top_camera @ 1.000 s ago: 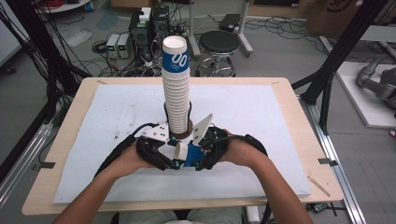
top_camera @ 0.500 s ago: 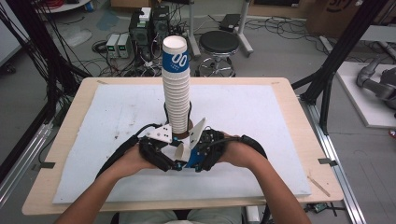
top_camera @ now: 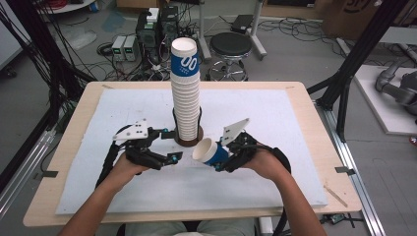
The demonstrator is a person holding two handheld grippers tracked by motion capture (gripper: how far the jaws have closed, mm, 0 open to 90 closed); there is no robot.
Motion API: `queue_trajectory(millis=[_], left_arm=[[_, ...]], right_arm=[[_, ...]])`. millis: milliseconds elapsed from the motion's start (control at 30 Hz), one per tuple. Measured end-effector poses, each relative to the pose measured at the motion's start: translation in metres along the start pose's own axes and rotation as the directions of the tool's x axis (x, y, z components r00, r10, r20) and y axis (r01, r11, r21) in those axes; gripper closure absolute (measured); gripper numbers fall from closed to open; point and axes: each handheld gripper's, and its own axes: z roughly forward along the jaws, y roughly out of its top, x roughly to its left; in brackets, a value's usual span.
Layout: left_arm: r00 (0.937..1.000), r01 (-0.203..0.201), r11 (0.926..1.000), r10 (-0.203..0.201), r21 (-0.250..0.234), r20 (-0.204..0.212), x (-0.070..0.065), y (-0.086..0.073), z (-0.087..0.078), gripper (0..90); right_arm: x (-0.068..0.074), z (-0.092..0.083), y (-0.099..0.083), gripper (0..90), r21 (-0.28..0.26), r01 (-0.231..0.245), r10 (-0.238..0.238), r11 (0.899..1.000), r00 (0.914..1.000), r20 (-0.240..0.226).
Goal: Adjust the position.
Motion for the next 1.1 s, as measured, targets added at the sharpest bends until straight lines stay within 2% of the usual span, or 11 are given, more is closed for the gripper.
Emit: queue_trajectory(millis=[133, 333, 400, 533, 567, 600, 633, 700, 733, 867, 1100], left_arm=[[0.9985, 0.018, 0.9974, -0.021, -0.07, -0.051, 0.007, -0.01, -0.013, 20.5], [0.9887, 0.04, 0.9888, -0.06, -0.144, -0.137, 0.019, -0.021, -0.029, 20.5], [0.9867, 0.042, 0.9878, -0.065, -0.15, -0.149, 0.021, -0.022, -0.031, 20.5], [0.9776, 0.055, 0.987, -0.084, -0.151, -0.193, 0.028, -0.029, -0.037, 20.0], [0.9765, 0.061, 0.9867, -0.09, -0.151, -0.196, 0.029, -0.031, -0.038, 20.0], [0.9749, 0.06, 0.9871, -0.09, -0.148, -0.203, 0.03, -0.033, -0.039, 20.0], [0.9728, 0.061, 0.9873, -0.092, -0.146, -0.213, 0.031, -0.034, -0.039, 20.0], [0.9674, 0.054, 0.989, -0.086, -0.138, -0.238, 0.034, -0.038, -0.042, 20.0], [0.9674, 0.054, 0.989, -0.086, -0.138, -0.238, 0.034, -0.038, -0.042, 19.8], [0.9596, 0.039, 0.9884, -0.078, -0.147, -0.27, 0.037, -0.04, -0.047, 19.8], [0.9445, 0.009, 0.9865, -0.062, -0.163, -0.323, 0.041, -0.045, -0.057, 20.1]], right_arm=[[-0.008, -0.015, -0.02, 31.7, -0.154, -0.092, 0.101, 0.984, 0.9935, 0.052], [-0.013, -0.03, -0.045, 31.7, -0.349, -0.16, 0.208, 0.923, 0.9726, 0.104], [-0.013, -0.032, -0.049, 31.7, -0.373, -0.169, 0.224, 0.912, 0.9685, 0.109], [-0.015, -0.035, -0.066, 31.6, -0.475, -0.21, 0.314, 0.855, 0.9378, 0.149], [-0.015, -0.035, -0.066, 31.6, -0.475, -0.21, 0.314, 0.855, 0.9378, 0.149], [-0.016, -0.036, -0.073, 31.6, -0.505, -0.221, 0.345, 0.834, 0.9237, 0.166], [-0.016, -0.036, -0.073, 31.6, -0.505, -0.221, 0.345, 0.834, 0.9237, 0.166], [-0.017, -0.038, -0.082, 31.7, -0.538, -0.24, 0.39, 0.808, 0.9024, 0.183], [-0.017, -0.038, -0.082, 31.7, -0.538, -0.24, 0.39, 0.808, 0.9024, 0.183], [-0.019, -0.044, -0.094, 31.7, -0.565, -0.245, 0.431, 0.788, 0.8749, 0.221], [-0.019, -0.047, -0.105, 31.6, -0.569, -0.246, 0.46, 0.785, 0.8459, 0.269]])
